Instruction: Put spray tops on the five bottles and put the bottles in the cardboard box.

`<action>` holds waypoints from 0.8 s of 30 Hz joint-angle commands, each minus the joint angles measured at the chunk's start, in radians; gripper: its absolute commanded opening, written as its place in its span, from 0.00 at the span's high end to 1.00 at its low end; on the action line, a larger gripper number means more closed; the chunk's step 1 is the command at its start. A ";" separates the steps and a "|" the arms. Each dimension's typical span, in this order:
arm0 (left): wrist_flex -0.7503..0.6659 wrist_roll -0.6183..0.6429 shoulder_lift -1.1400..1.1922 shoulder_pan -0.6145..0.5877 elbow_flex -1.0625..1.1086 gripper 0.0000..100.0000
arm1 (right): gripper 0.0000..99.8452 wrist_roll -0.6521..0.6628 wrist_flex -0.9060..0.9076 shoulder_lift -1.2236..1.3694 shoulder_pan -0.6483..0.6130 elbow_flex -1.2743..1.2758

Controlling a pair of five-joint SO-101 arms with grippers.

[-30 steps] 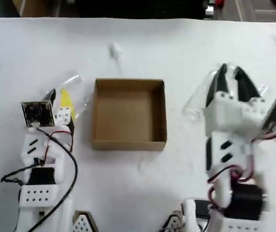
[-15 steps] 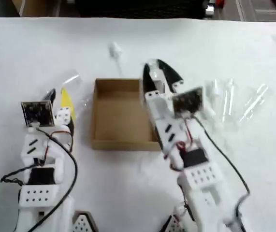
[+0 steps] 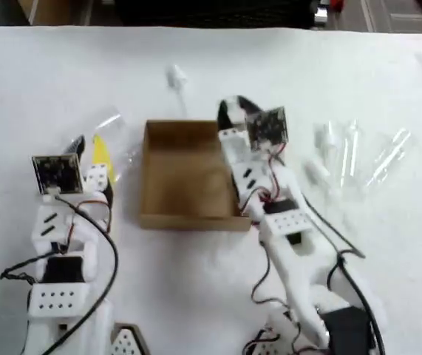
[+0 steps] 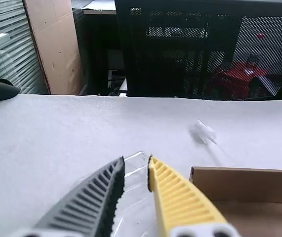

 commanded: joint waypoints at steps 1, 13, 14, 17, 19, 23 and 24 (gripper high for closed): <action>-0.029 -0.008 0.004 0.001 -0.009 0.91 | 0.98 0.012 -0.028 0.091 0.019 -0.147; -0.031 -0.009 0.004 0.001 -0.009 0.91 | 0.98 0.011 -0.104 0.277 0.038 -0.204; -0.031 -0.009 0.004 0.001 -0.009 0.91 | 0.98 0.012 -0.134 0.274 0.038 -0.186; -0.031 -0.009 0.004 0.001 -0.009 0.91 | 0.98 0.014 -0.202 0.272 0.022 -0.132; -0.031 -0.009 0.004 0.001 -0.009 0.91 | 0.98 0.014 -0.216 0.277 0.008 -0.120; -0.031 -0.009 0.004 0.001 -0.009 0.91 | 0.95 0.014 -0.214 0.280 0.004 -0.118; -0.031 -0.009 0.004 0.001 -0.009 0.91 | 0.93 0.014 -0.214 0.280 0.004 -0.117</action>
